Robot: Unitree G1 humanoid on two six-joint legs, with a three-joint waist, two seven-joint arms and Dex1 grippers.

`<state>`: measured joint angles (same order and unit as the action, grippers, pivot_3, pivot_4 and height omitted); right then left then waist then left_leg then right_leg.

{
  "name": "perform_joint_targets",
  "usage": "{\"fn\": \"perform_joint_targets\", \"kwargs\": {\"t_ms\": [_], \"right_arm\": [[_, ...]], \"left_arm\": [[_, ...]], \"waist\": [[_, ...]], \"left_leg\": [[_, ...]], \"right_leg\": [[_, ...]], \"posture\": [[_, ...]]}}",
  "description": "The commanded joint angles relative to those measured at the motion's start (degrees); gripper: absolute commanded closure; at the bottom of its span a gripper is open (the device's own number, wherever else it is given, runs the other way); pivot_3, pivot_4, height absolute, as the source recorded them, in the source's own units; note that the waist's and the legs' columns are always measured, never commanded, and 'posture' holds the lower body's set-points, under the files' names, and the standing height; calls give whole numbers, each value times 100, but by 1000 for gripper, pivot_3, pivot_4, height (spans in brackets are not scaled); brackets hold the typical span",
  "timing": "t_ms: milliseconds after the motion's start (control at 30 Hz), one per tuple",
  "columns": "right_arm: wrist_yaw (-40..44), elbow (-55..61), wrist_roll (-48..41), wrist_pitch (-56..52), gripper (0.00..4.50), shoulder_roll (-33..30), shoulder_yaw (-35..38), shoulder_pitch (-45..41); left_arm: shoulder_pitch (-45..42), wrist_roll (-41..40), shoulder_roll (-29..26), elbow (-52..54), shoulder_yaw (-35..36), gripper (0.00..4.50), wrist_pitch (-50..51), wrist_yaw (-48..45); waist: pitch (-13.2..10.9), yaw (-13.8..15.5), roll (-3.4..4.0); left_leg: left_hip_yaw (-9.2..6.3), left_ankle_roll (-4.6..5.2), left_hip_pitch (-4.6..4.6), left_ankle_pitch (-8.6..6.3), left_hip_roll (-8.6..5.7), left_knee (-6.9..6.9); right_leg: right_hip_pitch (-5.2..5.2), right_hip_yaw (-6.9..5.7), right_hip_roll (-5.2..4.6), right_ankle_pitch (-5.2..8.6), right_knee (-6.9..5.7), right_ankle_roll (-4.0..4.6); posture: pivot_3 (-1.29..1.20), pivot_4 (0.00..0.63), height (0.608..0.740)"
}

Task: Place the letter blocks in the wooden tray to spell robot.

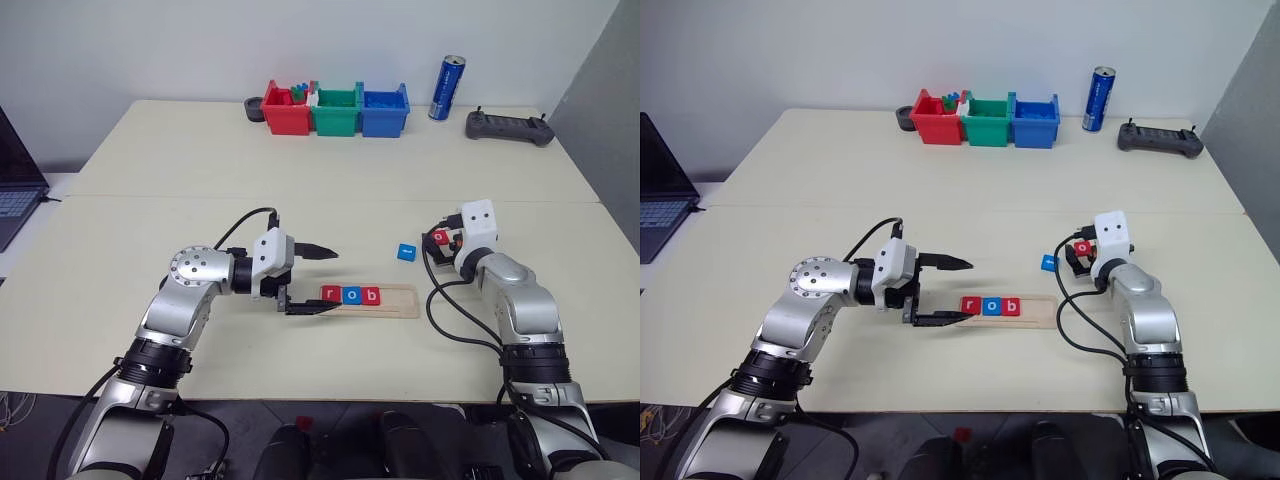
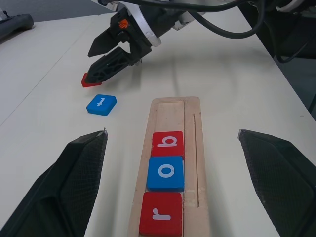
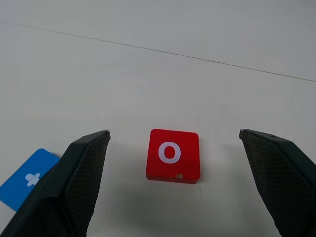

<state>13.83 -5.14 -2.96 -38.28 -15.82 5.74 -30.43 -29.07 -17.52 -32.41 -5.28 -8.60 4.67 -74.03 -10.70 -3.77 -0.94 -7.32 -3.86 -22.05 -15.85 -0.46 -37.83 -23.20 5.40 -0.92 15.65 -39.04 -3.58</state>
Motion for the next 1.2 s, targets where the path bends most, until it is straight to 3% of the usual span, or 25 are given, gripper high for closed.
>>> {"fn": "perform_joint_targets", "kwargs": {"t_ms": [33, 300, 600, 733, 933, 1033, 1200], "right_arm": [[-139, -195, 4, 138, 27, -59, 98, -137], [-184, -558, -137, 232, 27, 37, 91, -179], [-246, -503, -121, 258, 3060, 83, 3, -193], [-167, 166, -152, -224, 3049, -74, -4, -7], [55, 2630, -420, -2017, 3049, -577, 155, 1047], [-83, 3900, -590, -3010, 3049, -409, 221, 1784], [-437, 4833, -599, -3936, 3049, 167, 126, 2446]], "left_arm": [[56, -16, -71, 101, 54, 0, -48, -8], [108, -9, -94, 172, 78, 0, -25, 36], [86, -15, -102, 158, 69, 0, -51, 82], [66, -11, -91, 149, 63, 0, -57, 93], [125, -21, -106, 159, 70, 0, -73, 92], [137, -12, -66, 145, 42, 0, -89, 113], [91, -6, -1, 114, 9, 0, -77, 107]], "waist": [[0, -2, 0], [1, -12, 1], [1, -56, 1], [0, -56, 1], [2, 15, 4], [3, 25, 5], [5, 16, 7]], "left_leg": [[1, 0, 0, 0, 0, 0], [1, 0, 1, 0, 1, 0], [-1, 0, 1, 0, 0, 0], [-1, 0, 1, 0, 0, 0], [-11, 0, -11, 0, -2, 0], [-17, 0, -11, 0, 3, 3], [-9, 0, -5, 0, 4, 1]], "right_leg": [[0, 0, 0, 0, 0, 0], [0, 0, 0, 0, -1, 0], [1, 0, 1, 0, -1, 0], [0, 0, 1, 0, -1, 0], [-1, -7, -2, 1, 7, -1], [-2, -9, 4, 2, 5, 1], [0, -1, 9, 2, 2, 0]], "posture": [[0, 150, 740], [0, 150, 740], [0, 150, 740], [0, 150, 740], [0, 150, 740], [0, 150, 740], [0, 150, 740]]}}
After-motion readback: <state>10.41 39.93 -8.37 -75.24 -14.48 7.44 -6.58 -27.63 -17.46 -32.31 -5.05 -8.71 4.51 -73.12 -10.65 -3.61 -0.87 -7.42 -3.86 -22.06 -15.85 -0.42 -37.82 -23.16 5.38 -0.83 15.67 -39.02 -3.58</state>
